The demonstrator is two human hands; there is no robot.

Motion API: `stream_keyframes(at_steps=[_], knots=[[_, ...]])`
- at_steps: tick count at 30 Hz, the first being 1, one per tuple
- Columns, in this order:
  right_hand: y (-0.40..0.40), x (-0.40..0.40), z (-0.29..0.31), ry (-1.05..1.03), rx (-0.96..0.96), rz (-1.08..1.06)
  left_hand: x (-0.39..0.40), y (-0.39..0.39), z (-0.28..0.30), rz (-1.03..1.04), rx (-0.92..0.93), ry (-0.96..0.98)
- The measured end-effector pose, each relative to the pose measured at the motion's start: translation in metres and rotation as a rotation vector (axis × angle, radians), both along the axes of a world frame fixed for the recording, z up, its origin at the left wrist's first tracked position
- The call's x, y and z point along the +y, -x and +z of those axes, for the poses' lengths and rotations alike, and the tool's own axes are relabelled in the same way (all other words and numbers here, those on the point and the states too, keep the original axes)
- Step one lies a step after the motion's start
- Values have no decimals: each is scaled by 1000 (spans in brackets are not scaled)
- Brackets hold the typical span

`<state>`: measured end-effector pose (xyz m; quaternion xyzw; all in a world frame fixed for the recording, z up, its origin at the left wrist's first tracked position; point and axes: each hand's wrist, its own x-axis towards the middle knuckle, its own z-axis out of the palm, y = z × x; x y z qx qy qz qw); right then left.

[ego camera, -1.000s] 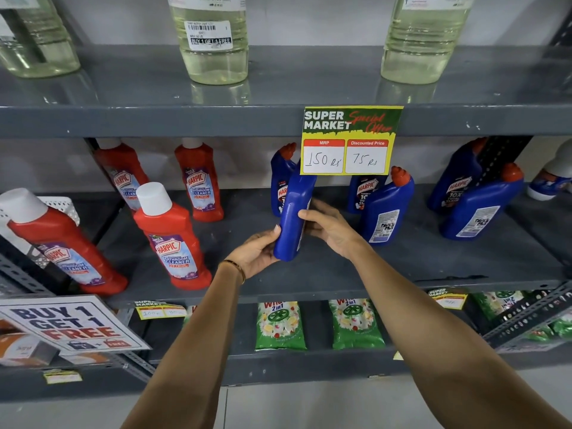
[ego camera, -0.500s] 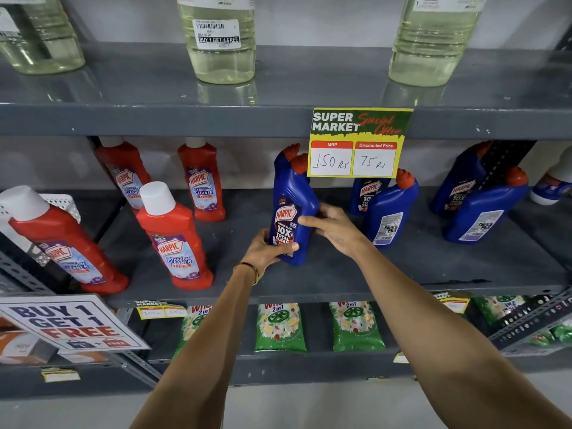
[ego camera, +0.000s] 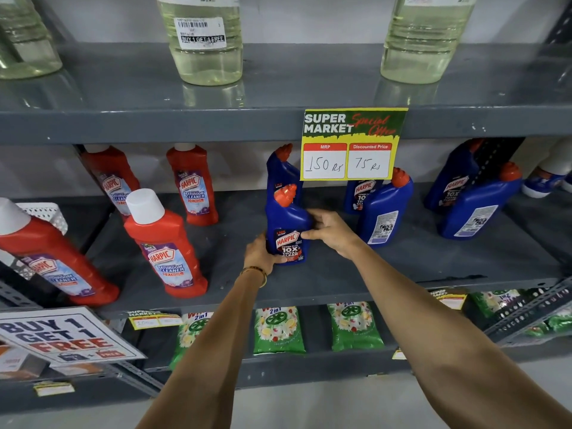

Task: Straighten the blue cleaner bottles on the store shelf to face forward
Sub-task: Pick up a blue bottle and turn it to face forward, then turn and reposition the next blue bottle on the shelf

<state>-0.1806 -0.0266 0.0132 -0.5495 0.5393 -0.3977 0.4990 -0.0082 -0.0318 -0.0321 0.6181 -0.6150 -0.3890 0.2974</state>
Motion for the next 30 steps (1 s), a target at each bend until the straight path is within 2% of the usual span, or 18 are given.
stream_keyframes(at_steps=[8, 11, 22, 26, 30], knots=[[0, -1, -2, -27, 21, -40, 2, 3, 0, -7, -32, -15], [2, 3, -3, -33, 58, -78, 9, 5, -2, 55, -25, -38], [38, 61, -25, -50, 172, -562, 50, 23, -11, 210, 79, -178], [64, 79, -28, -52, 187, -693, 62, 49, -10, 140, 112, -206], [97, 86, -26, -25, 194, -737, 61, 85, -5, 34, 85, -208]])
